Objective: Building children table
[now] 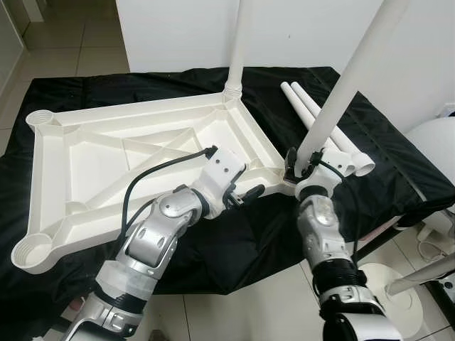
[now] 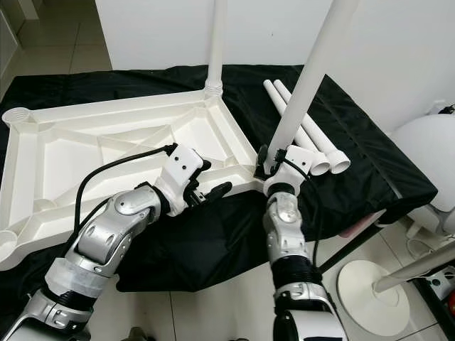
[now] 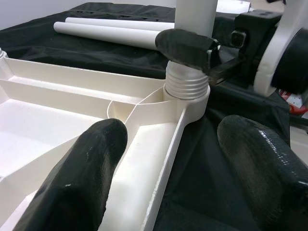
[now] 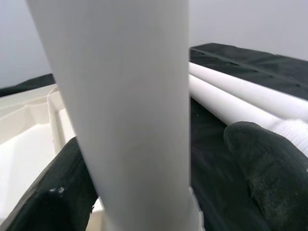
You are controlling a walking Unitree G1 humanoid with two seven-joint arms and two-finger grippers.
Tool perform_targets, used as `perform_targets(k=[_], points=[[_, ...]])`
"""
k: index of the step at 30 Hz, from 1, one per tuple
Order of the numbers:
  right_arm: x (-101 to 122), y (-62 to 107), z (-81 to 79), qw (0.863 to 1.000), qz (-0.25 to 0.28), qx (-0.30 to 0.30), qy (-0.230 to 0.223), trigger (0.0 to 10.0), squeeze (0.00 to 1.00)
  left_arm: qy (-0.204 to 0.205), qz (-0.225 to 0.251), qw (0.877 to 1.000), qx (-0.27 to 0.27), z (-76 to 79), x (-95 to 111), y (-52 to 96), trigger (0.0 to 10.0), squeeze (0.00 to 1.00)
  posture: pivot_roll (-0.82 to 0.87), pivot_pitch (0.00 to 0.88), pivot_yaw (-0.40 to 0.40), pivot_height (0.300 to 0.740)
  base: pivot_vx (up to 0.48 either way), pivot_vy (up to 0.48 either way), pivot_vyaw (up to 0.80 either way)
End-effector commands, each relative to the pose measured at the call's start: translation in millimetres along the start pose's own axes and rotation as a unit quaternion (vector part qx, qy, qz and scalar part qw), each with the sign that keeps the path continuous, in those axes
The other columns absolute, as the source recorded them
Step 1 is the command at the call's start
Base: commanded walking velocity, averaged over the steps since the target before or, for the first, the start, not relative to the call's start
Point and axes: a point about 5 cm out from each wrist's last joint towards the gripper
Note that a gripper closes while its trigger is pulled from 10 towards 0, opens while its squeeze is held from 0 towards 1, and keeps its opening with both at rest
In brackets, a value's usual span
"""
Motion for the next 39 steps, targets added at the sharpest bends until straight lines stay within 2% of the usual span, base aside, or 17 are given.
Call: perform_targets(k=[1,5,7,9,11,12,14,18,25,26,27,28,29,30,31,32,39], points=[[-2,0.9,4.4,1.0,-0.004,0.024,0.006,10.0,0.0,0.0,-0.003,1.0,-0.023,6.5,-1,-1.7,10.0,0.0,0.02,0.036,-0.034,0.74,0.0,0.0,0.0],[0,-2.5,8.4,0.997,-0.001,0.07,0.021,10.0,0.0,0.001,-0.003,1.0,-0.026,8.9,-1,-2.1,10.0,0.0,0.02,0.036,-0.032,0.74,0.0,0.0,0.0],[0,-2.5,8.4,0.997,-0.001,0.07,0.021,10.0,0.0,0.001,-0.003,1.0,-0.026,8.9,-1,-2.1,10.0,0.0,0.02,0.036,-0.032,0.74,0.0,0.0,0.0],[0,-6.6,13.4,0.99,-0.003,0.129,0.048,10.0,0.0,0.001,-0.002,1.0,-0.029,10.6,-1,-2.9,10.0,0.0,0.02,0.033,-0.029,0.74,0.0,0.0,0.0],[0,-8.9,16.5,0.984,-0.006,0.166,0.064,10.0,0.0,0.001,-0.002,1.0,-0.03,10.8,0,-3.2,10.0,0.0,0.02,0.033,-0.028,0.74,0.0,0.0,0.0],[0,-8.9,16.5,0.984,-0.006,0.166,0.064,10.0,0.0,0.001,-0.002,1.0,-0.03,10.8,0,-3.2,10.0,0.0,0.02,0.033,-0.028,0.74,0.0,0.0,0.0],[2,-13.3,21.4,0.974,-0.01,0.212,0.083,10.0,0.0,0.0,-0.003,1.0,-0.03,10.4,0,-3.8,10.0,0.0,0.02,0.032,-0.023,0.74,0.0,0.0,0.0],[3,-14.9,23.0,0.97,-0.01,0.226,0.087,10.0,0.0,-0.001,-0.004,1.0,-0.031,10.3,0,-3.8,10.0,0.0,0.02,0.032,-0.023,0.74,0.0,0.0,0.0],[11,-23.3,24.8,0.954,-0.015,0.287,0.092,10.0,0.0,-0.004,-0.005,0.999,-0.035,13.4,0,-4.1,10.0,0.0,0.03,0.033,-0.02,0.74,0.0,0.0,0.0],[10,-25.2,25.1,0.951,-0.02,0.293,0.094,8.8,0.0,-0.004,-0.005,0.999,-0.036,13.6,0,-4.1,10.0,0.0,0.03,0.033,-0.016,0.74,0.0,0.0,0.0],[10,-26.7,25.9,0.951,-0.025,0.292,0.099,6.7,0.0,-0.004,-0.005,0.999,-0.036,13.6,0,-3.9,10.0,0.0,0.03,0.035,-0.015,0.74,0.0,0.0,0.0],[9,-27.6,26.7,0.95,-0.029,0.293,0.102,5.4,0.0,-0.004,-0.006,0.999,-0.036,13.5,0,-3.9,10.0,0.0,0.03,0.035,-0.015,0.74,0.0,0.0,0.0],[9,-27.6,26.7,0.95,-0.029,0.293,0.102,5.4,0.0,-0.004,-0.006,0.999,-0.036,13.5,0,-3.9,10.0,0.0,0.03,0.035,-0.015,0.74,0.0,0.0,0.0],[8,-28.4,28.0,0.949,-0.035,0.293,0.107,2.2,0.0,-0.004,-0.006,0.999,-0.035,13.5,0,-3.9,10.0,0.0,0.03,0.035,-0.015,0.74,0.0,0.0,0.0],[6,-28.9,29.4,0.949,-0.041,0.291,0.112,1.6,0.0,-0.004,-0.006,0.999,-0.035,13.5,0,-3.9,10.0,0.0,0.03,0.035,-0.015,0.74,0.0,0.0,0.0],[5,-29.5,31.4,0.951,-0.047,0.285,0.11,0.0,0.0,-0.004,-0.006,0.999,-0.034,13.1,1,-3.8,10.0,0.0,0.03,0.035,-0.015,0.74,0.0,0.0,0.0],[-1,-29.3,40.4,0.955,-0.068,0.271,0.098,0.0,0.0,-0.003,-0.007,1.0,-0.029,10.7,1,-2.5,10.0,0.0,0.04,0.048,-0.013,0.74,0.0,0.0,0.0]])
Point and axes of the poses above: a point about 5 cm out from each wrist's last joint towards the gripper, its own y axis pointing back from the gripper into the wrist, its own x axis along the axis of the wrist's last joint, z = x × y, and after that the axes turned 6 degrees about y, right-handed
